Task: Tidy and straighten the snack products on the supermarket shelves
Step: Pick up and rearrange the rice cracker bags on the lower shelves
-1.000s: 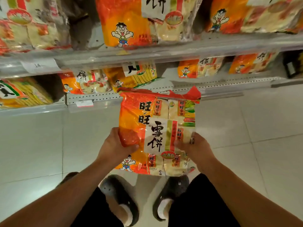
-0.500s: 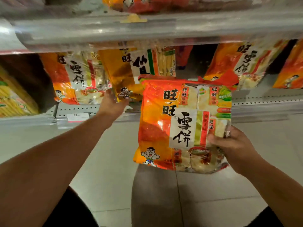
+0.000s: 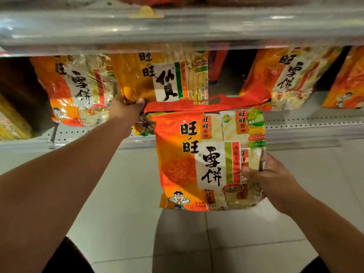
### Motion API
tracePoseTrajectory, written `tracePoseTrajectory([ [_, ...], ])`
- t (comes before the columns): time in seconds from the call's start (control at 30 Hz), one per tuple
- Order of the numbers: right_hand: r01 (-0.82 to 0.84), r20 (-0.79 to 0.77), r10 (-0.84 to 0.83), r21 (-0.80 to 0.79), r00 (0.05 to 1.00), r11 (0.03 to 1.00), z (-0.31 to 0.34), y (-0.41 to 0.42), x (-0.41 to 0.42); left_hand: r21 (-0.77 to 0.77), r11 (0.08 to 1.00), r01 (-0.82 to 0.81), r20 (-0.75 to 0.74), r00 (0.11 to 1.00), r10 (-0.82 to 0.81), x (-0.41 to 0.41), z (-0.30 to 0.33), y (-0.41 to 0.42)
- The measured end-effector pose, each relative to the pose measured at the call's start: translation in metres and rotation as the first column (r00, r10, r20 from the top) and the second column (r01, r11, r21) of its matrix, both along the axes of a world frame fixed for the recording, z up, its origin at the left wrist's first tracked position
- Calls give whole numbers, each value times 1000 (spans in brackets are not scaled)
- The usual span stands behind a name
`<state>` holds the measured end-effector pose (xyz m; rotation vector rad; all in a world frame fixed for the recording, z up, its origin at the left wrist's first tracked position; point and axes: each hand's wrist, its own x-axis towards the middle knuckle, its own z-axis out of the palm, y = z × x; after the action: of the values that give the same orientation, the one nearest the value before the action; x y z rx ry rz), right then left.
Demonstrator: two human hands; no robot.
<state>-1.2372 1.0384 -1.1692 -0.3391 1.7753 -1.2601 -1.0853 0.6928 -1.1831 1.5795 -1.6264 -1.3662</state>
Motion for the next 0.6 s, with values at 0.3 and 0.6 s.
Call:
tracePoseTrajectory([
  [0.3, 127, 102, -123, -33, 987, 991, 32, -29, -30, 106, 994, -28, 89, 996, 19, 99, 11, 52],
  [0.6, 97, 45, -94, -85, 995, 992, 69, -141, -72, 300, 938, -171, 196, 974, 115, 218, -9, 120],
])
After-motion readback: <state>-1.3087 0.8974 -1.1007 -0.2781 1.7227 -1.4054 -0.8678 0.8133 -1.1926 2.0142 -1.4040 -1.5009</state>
